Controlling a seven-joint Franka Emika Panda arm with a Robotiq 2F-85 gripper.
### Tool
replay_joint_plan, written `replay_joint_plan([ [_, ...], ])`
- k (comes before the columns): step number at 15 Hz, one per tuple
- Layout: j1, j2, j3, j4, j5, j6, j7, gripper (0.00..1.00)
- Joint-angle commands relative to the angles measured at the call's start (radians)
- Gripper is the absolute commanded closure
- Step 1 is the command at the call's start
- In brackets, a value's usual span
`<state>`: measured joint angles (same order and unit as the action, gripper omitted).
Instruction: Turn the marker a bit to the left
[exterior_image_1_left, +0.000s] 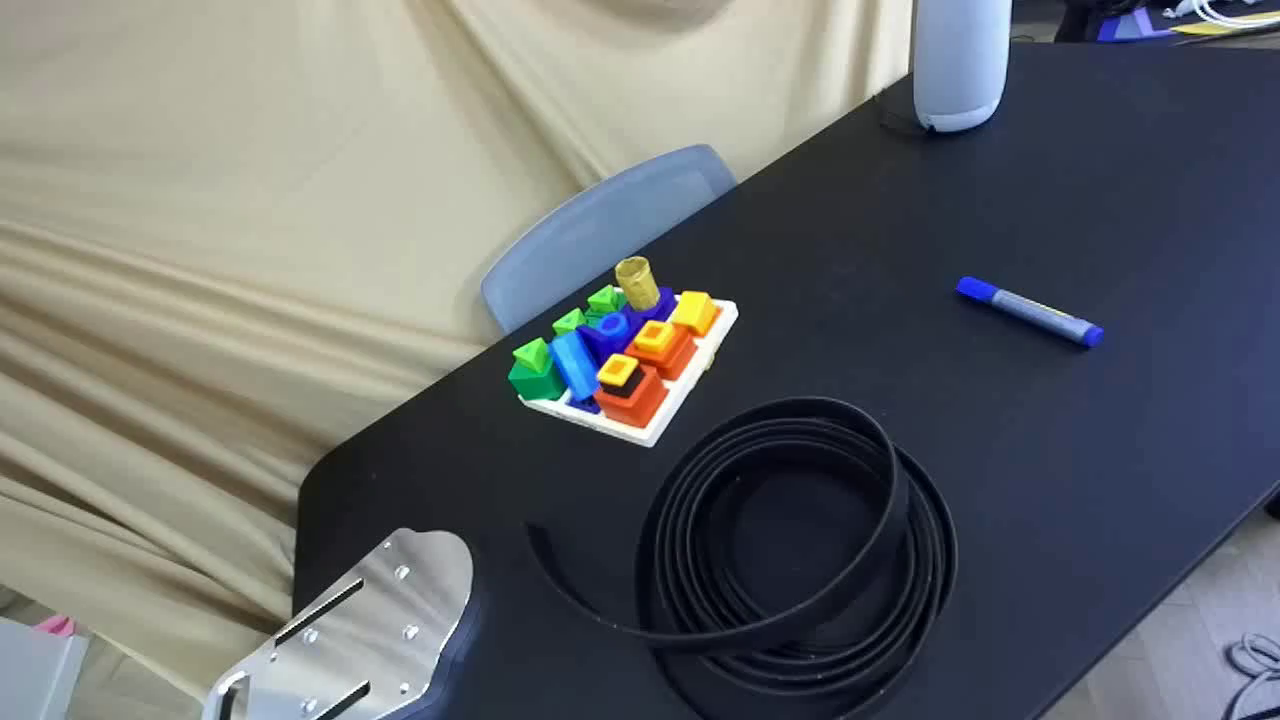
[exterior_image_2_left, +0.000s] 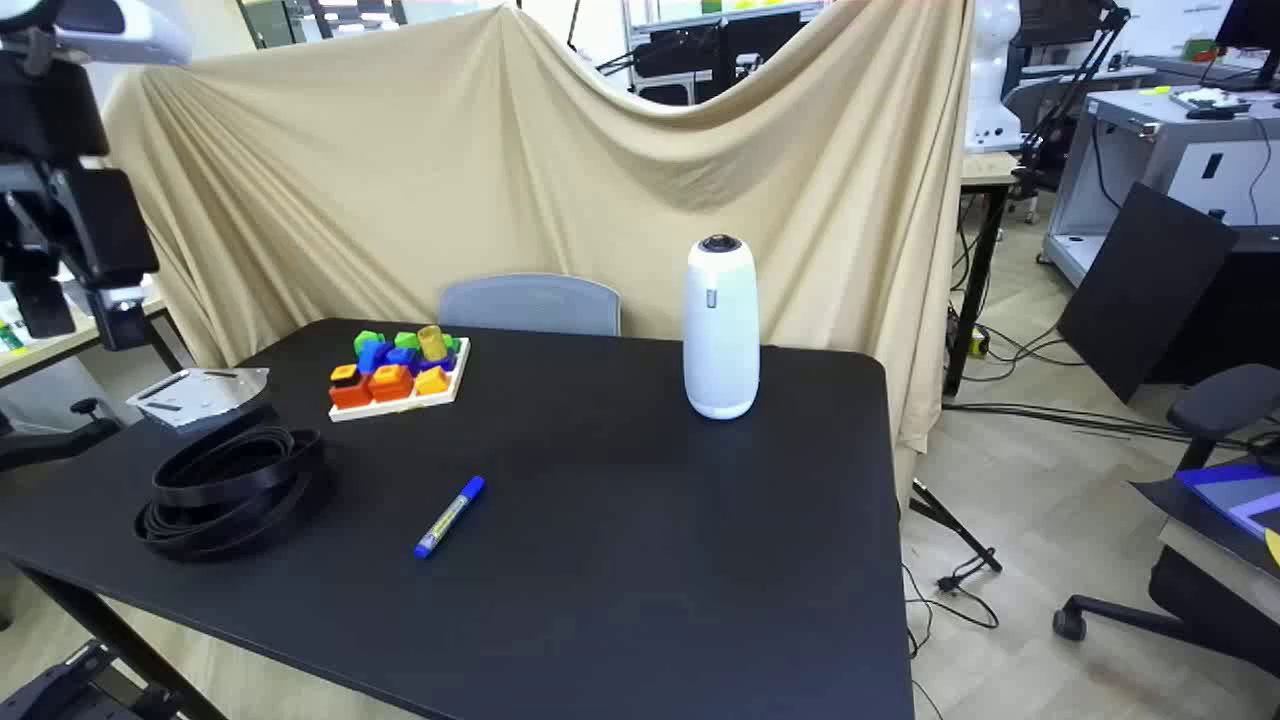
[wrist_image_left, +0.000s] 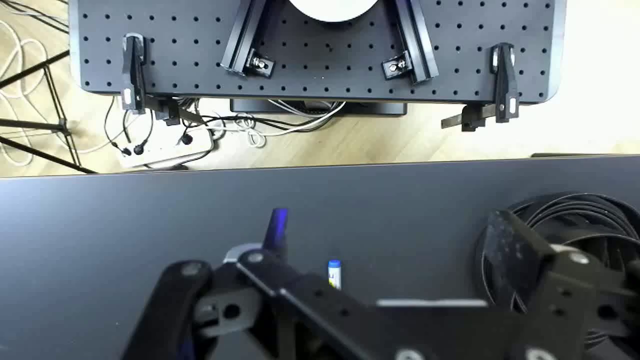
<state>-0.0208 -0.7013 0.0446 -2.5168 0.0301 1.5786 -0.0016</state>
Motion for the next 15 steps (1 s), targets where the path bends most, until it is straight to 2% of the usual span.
replay_joint_plan([
  [1,0.013,0.001,-0.011,0.001,-0.006,-0.001,0.006,0.0],
  [12,0.013,0.001,-0.011,0.001,-0.006,-0.001,0.006,0.0],
  [15,0.006,0.009,0.011,-0.02,-0.028,0.097,0.036,0.0],
])
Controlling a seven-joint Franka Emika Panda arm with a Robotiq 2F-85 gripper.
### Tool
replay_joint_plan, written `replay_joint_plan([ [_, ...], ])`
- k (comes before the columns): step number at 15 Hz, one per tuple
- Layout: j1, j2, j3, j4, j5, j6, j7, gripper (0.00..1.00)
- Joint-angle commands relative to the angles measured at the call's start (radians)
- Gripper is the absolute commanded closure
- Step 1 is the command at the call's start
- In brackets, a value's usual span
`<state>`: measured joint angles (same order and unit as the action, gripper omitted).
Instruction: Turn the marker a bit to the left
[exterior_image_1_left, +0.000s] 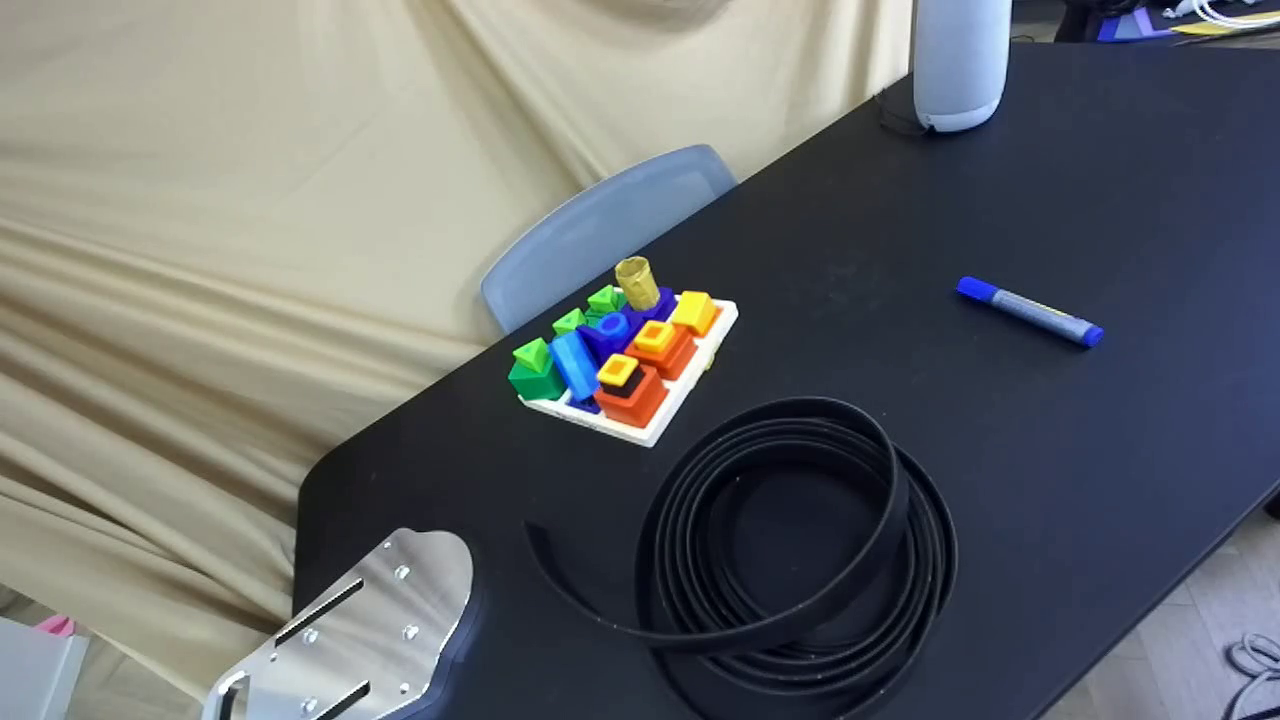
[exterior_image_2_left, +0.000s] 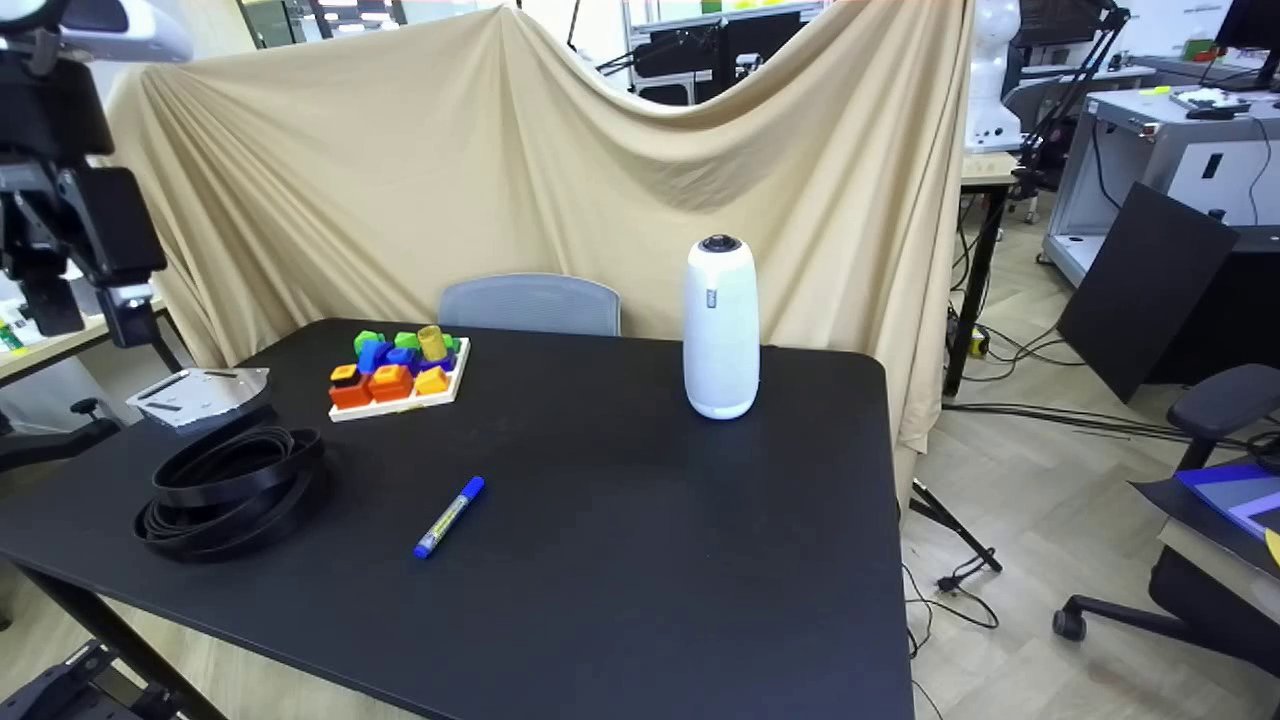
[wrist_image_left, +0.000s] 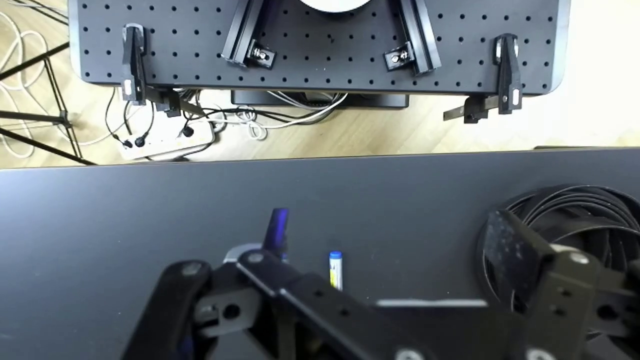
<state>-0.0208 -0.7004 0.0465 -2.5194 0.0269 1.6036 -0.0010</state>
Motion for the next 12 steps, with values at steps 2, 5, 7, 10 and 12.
replay_joint_plan([
  [2,0.0,0.034,0.014,-0.039,-0.04,0.162,0.045,0.0],
  [5,-0.01,0.091,0.022,-0.081,-0.071,0.335,0.072,0.0],
  [7,-0.014,0.129,0.028,-0.11,-0.095,0.465,0.089,0.0],
  [10,-0.025,0.188,0.049,-0.155,-0.15,0.683,0.13,0.0],
  [12,-0.037,0.238,0.072,-0.18,-0.192,0.809,0.171,0.0],
])
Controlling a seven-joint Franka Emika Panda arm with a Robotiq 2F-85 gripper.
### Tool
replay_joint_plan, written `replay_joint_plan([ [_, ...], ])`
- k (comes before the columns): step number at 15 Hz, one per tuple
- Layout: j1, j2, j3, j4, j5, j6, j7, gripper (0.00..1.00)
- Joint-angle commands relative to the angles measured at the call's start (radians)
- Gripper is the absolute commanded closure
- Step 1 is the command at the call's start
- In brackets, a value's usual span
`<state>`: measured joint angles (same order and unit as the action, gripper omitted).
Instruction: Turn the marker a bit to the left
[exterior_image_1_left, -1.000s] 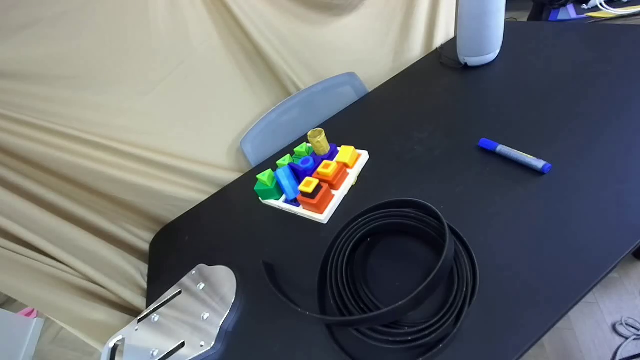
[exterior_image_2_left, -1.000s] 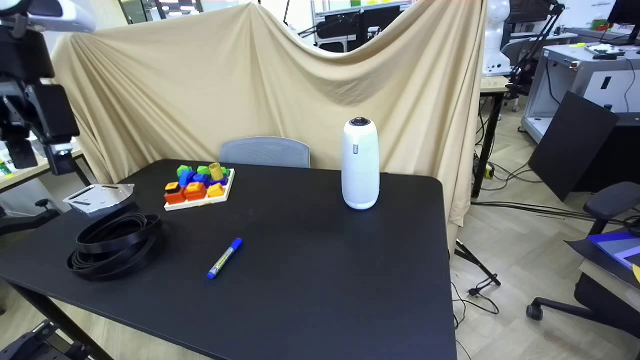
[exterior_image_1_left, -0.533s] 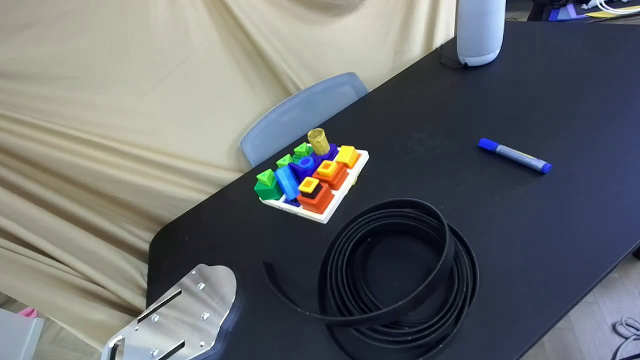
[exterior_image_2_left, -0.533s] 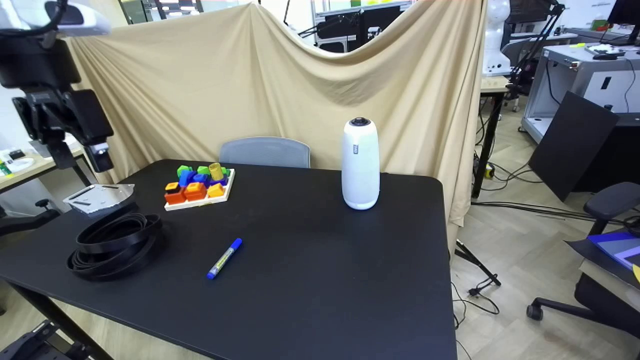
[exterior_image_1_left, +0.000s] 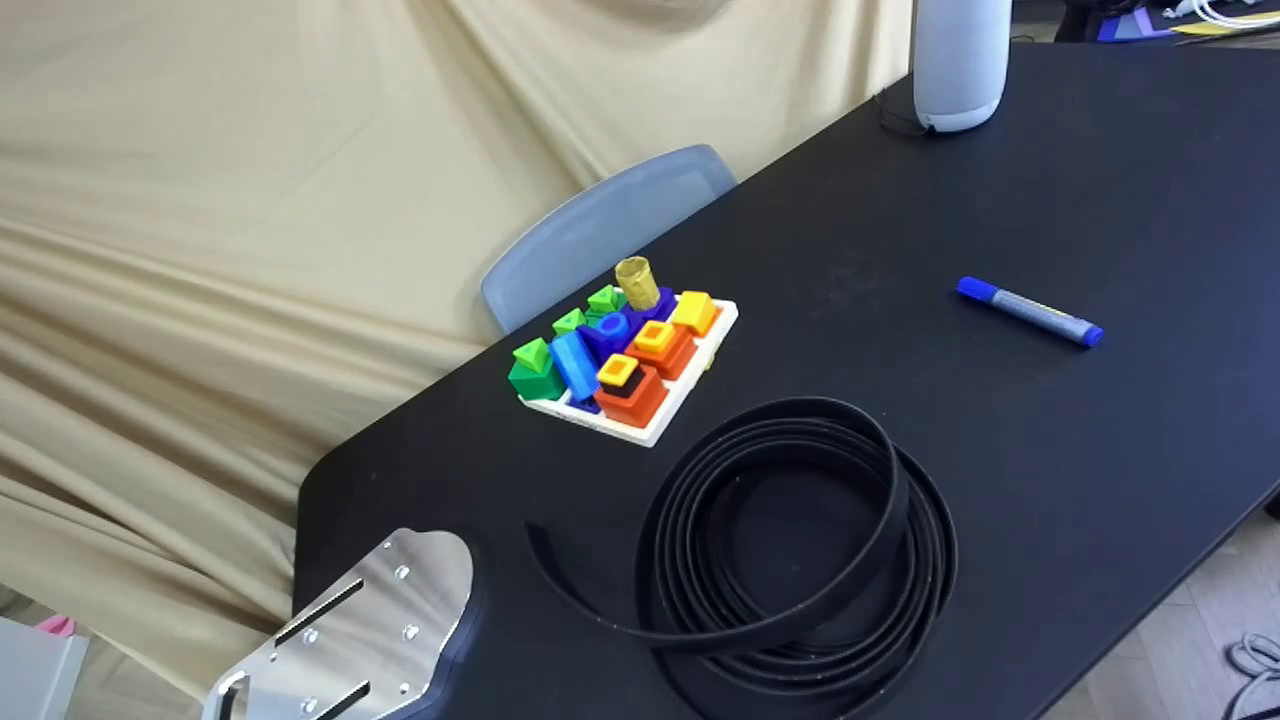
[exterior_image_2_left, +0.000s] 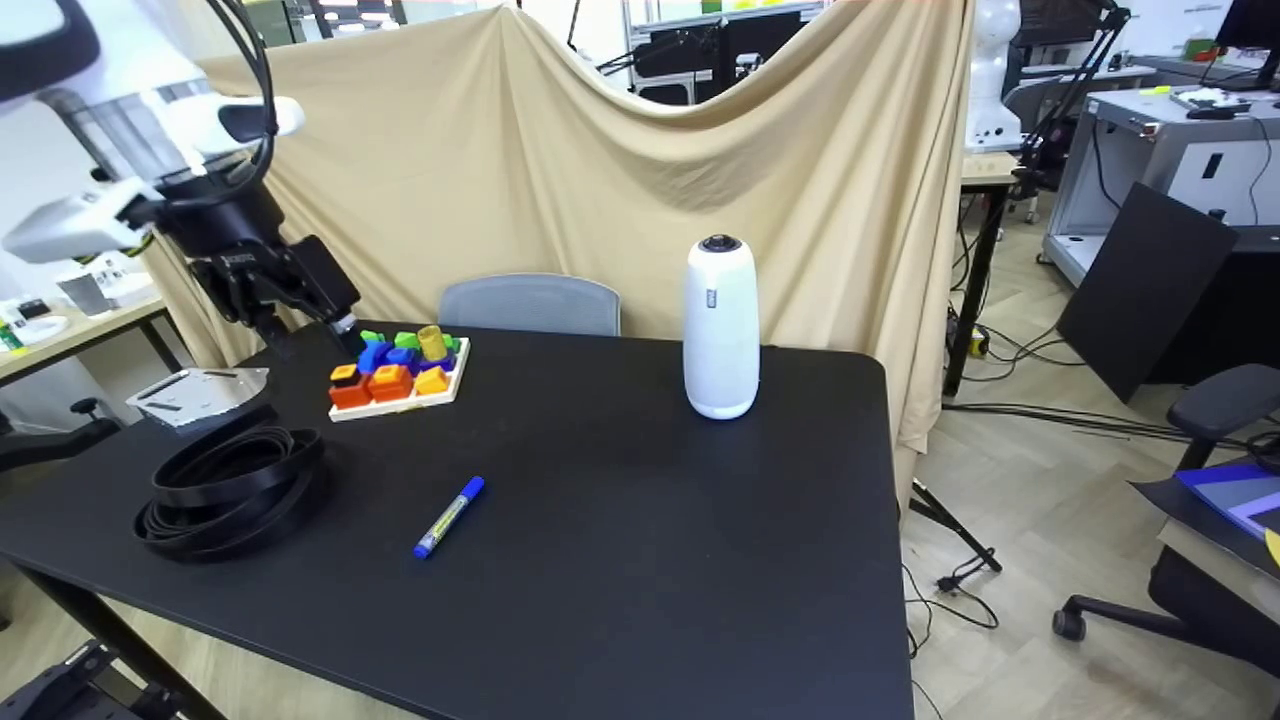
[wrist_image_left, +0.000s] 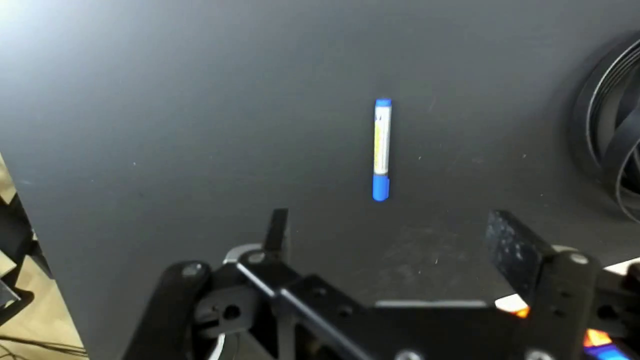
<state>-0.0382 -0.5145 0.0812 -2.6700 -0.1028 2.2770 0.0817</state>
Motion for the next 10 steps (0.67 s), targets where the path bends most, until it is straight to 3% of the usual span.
replay_joint_plan([
  [1,-0.028,0.078,0.049,-0.038,-0.083,0.189,0.114,0.0],
  [3,-0.05,0.124,0.07,-0.045,-0.12,0.265,0.172,0.0],
  [4,-0.016,0.09,0.036,-0.041,-0.081,0.212,0.096,0.0],
  [10,-0.015,0.168,0.029,-0.043,-0.073,0.293,0.092,0.0],
])
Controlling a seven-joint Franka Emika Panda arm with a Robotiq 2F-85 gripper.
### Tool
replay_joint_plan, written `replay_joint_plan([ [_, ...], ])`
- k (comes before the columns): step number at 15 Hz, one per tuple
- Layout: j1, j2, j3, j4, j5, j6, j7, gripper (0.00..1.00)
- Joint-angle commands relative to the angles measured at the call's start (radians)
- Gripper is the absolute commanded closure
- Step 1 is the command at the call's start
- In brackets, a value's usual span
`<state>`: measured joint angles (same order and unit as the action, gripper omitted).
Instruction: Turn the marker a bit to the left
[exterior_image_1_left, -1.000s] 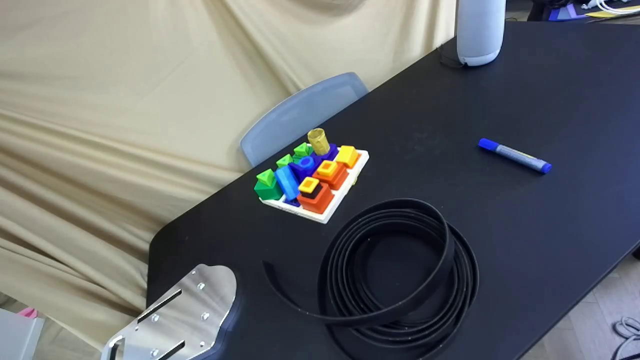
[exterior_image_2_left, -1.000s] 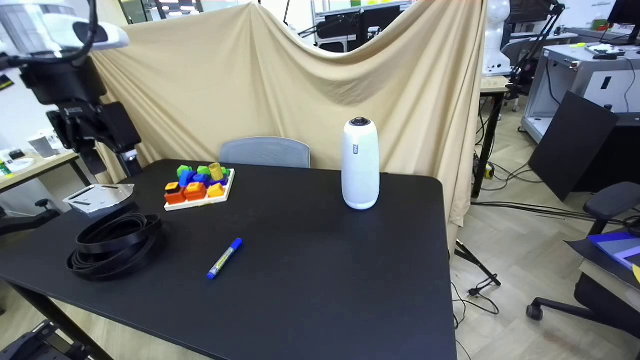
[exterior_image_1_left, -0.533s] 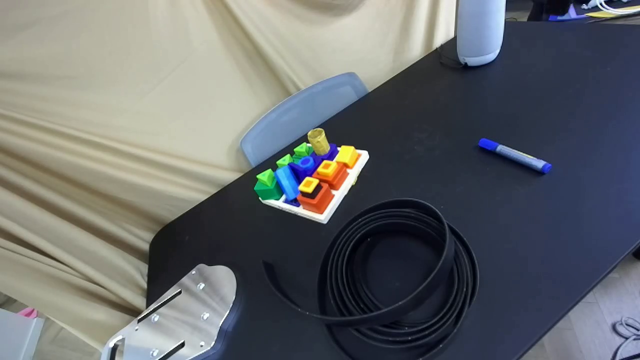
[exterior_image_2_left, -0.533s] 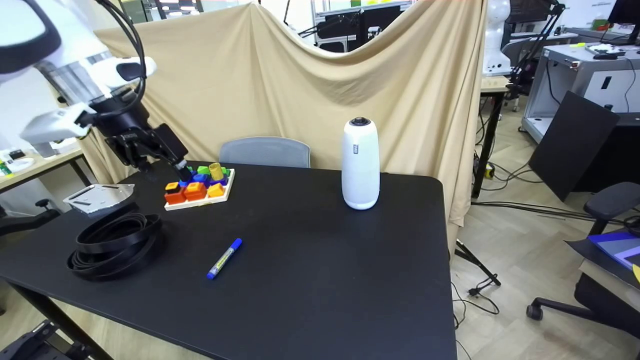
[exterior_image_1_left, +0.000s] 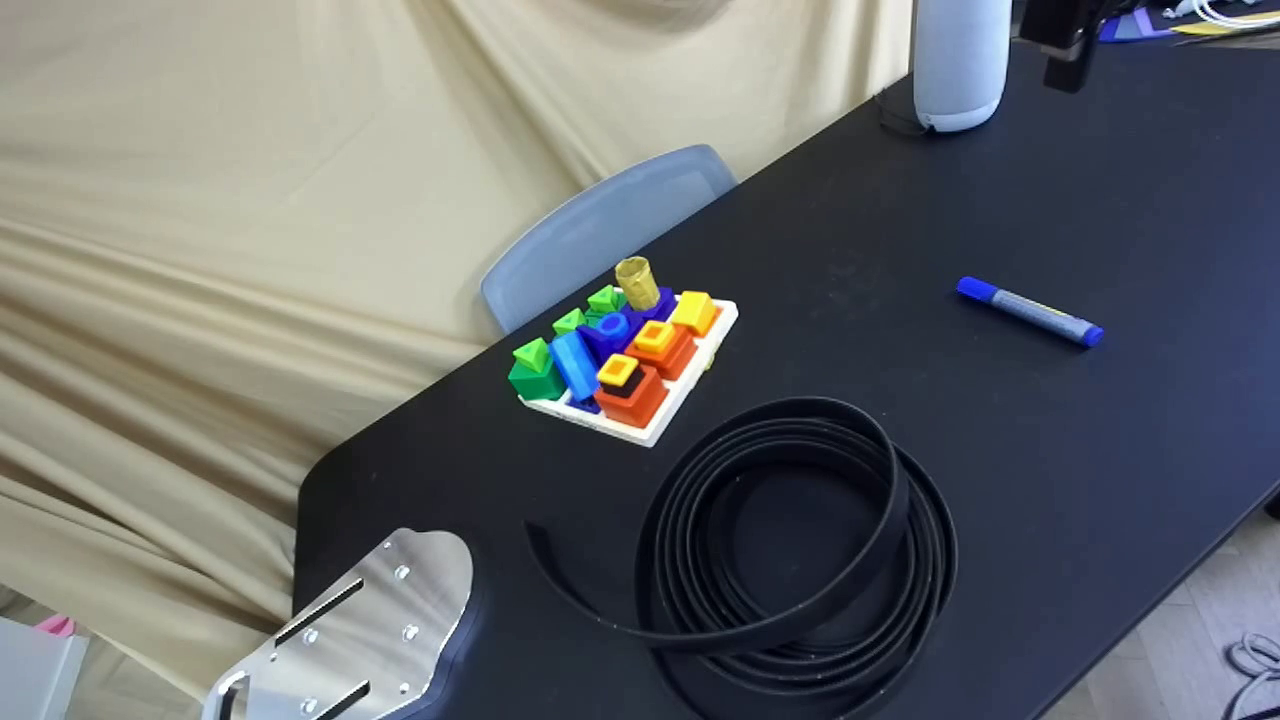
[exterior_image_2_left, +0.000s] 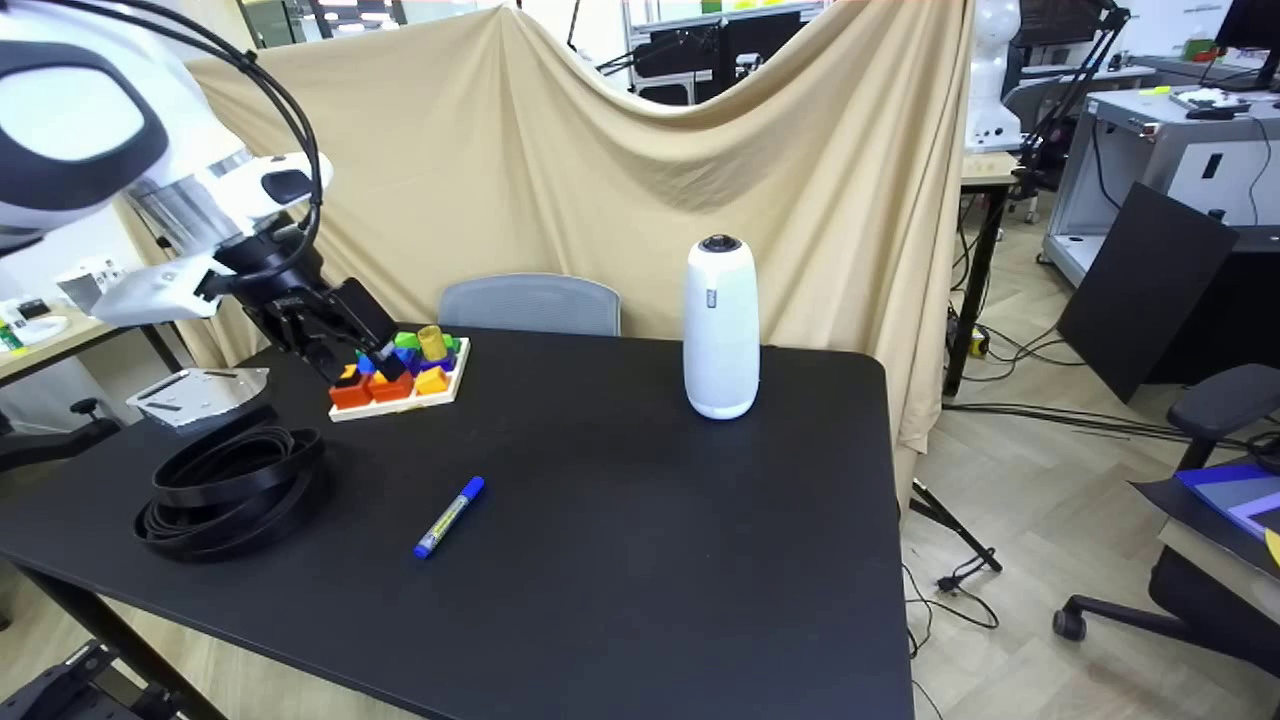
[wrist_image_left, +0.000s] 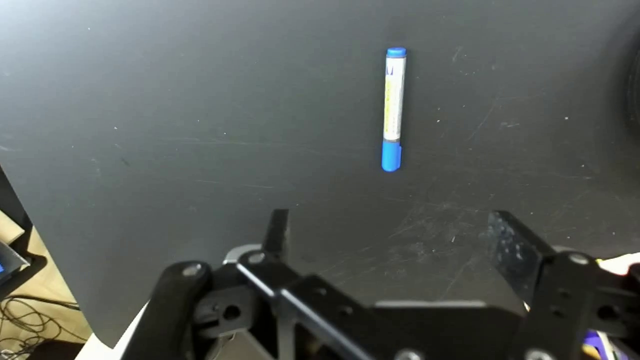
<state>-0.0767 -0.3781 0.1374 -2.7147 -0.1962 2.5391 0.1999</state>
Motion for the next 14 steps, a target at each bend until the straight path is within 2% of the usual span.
replay_joint_plan([
  [1,0.029,0.058,-0.037,0.003,0.038,0.053,-0.037,0.0],
  [9,0.055,0.284,-0.093,0.032,0.151,0.219,-0.133,0.0],
  [12,0.077,0.369,-0.116,0.048,0.264,0.262,-0.238,0.0],
  [14,0.09,0.42,-0.116,0.065,0.373,0.281,-0.352,0.0],
])
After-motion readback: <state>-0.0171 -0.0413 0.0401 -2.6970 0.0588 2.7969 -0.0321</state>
